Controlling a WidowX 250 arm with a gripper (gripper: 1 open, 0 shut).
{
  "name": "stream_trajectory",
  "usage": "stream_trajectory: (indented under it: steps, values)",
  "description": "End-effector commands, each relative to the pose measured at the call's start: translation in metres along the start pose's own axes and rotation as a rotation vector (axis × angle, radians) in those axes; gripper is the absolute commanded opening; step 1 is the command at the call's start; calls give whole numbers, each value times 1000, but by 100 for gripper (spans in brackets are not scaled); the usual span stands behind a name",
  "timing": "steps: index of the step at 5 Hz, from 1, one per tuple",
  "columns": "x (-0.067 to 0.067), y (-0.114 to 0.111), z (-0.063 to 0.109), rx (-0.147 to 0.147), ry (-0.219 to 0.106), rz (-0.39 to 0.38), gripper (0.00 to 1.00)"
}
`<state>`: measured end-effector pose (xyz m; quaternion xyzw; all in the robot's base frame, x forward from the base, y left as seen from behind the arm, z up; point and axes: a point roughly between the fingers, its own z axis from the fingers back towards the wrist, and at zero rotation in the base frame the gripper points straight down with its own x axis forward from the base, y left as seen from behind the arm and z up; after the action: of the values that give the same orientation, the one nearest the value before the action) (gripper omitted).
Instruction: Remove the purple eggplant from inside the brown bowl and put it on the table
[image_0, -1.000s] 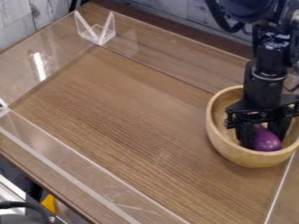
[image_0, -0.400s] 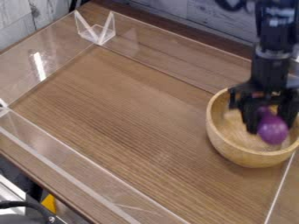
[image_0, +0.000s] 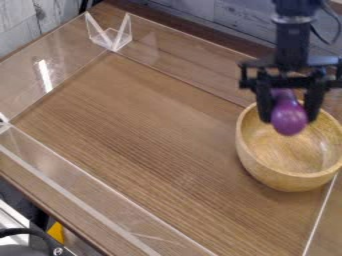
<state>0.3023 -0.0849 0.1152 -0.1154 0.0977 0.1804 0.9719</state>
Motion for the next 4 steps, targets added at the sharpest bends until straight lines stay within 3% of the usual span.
stream_trajectory:
  steps: [1, 2, 4]
  values:
    - [-3, 17, 31, -2, -45, -181, 0]
    - [-5, 43, 24, 53, -28, -273, 0]
    - [-18, 76, 11, 106, -11, -362, 0]
